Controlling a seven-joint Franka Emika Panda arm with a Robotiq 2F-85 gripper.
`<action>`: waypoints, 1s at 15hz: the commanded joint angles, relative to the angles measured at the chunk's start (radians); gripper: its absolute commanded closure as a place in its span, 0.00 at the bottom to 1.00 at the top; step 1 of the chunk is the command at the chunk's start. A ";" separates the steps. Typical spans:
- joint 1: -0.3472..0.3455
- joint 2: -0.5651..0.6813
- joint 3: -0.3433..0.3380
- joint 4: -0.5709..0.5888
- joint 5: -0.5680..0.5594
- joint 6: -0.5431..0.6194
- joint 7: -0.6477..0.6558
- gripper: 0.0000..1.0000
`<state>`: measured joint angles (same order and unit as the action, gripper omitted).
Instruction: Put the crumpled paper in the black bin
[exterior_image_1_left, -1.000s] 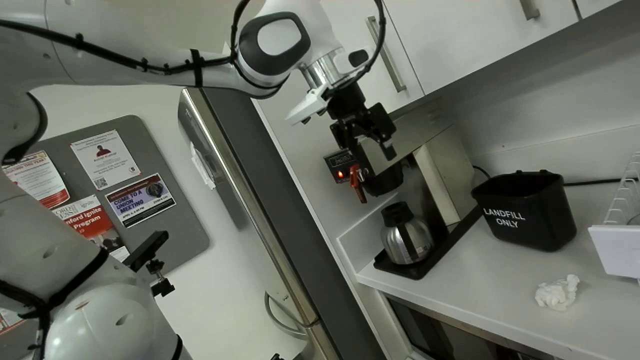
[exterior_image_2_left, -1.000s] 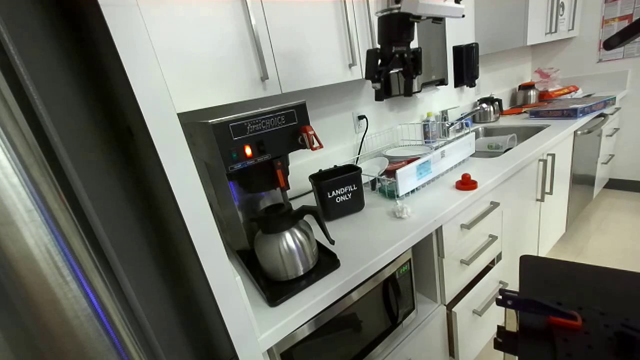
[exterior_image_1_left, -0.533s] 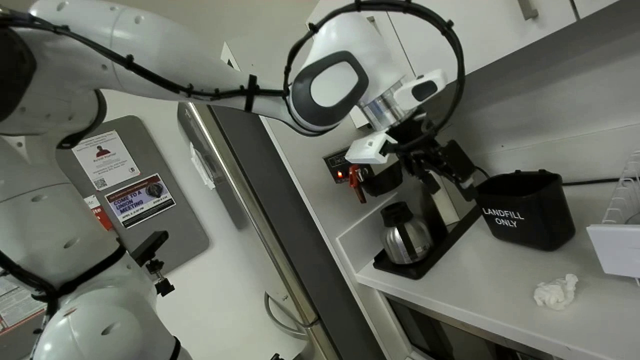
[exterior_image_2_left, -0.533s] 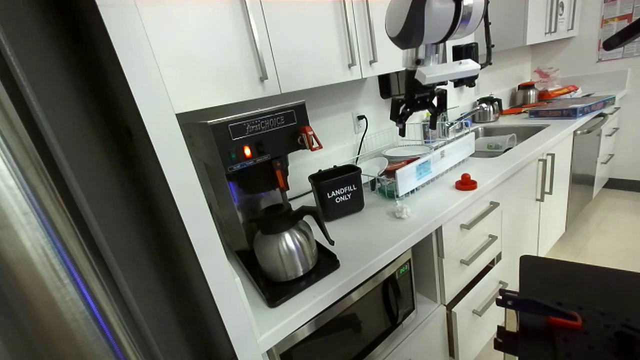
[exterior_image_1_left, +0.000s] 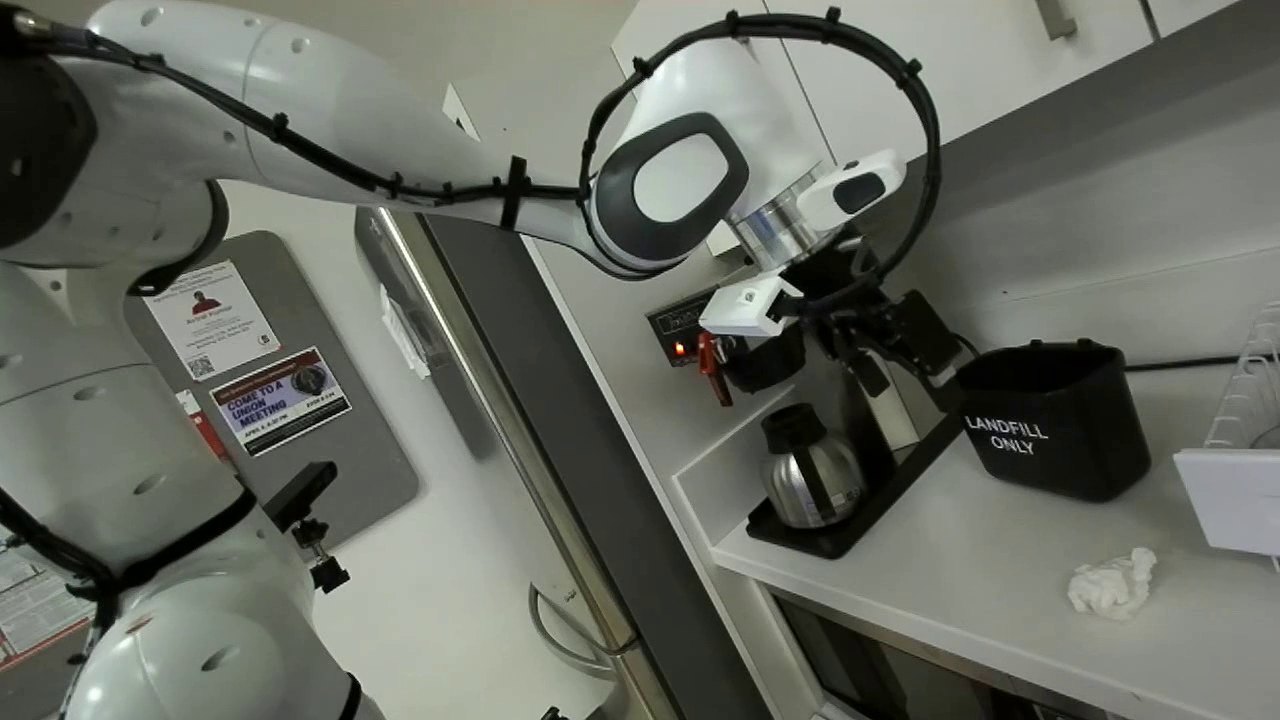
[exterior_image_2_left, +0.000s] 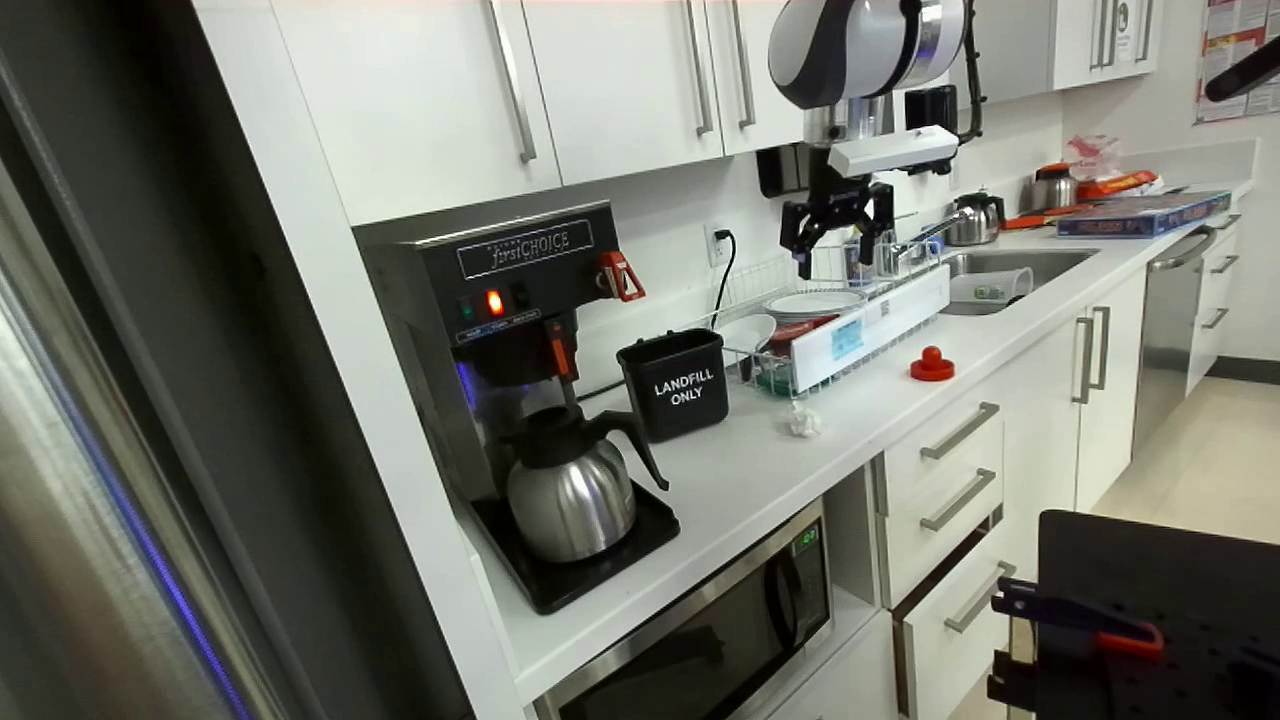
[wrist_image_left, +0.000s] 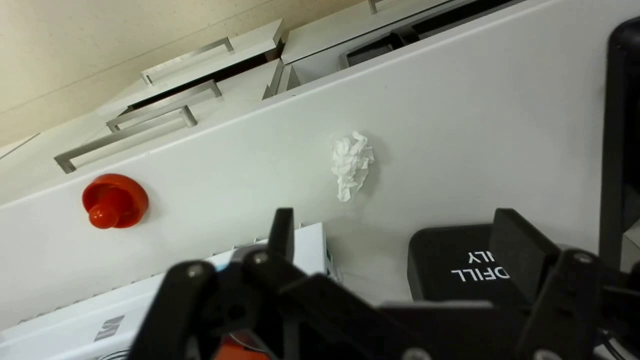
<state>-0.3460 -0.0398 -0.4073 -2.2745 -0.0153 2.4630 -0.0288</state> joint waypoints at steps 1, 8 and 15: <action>-0.011 0.000 0.011 0.002 0.000 -0.002 0.000 0.00; -0.010 0.111 0.016 0.022 0.162 0.099 0.002 0.00; -0.032 0.258 0.058 0.054 0.352 0.256 -0.037 0.00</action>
<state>-0.3527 0.1514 -0.3846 -2.2578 0.2830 2.6434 -0.0556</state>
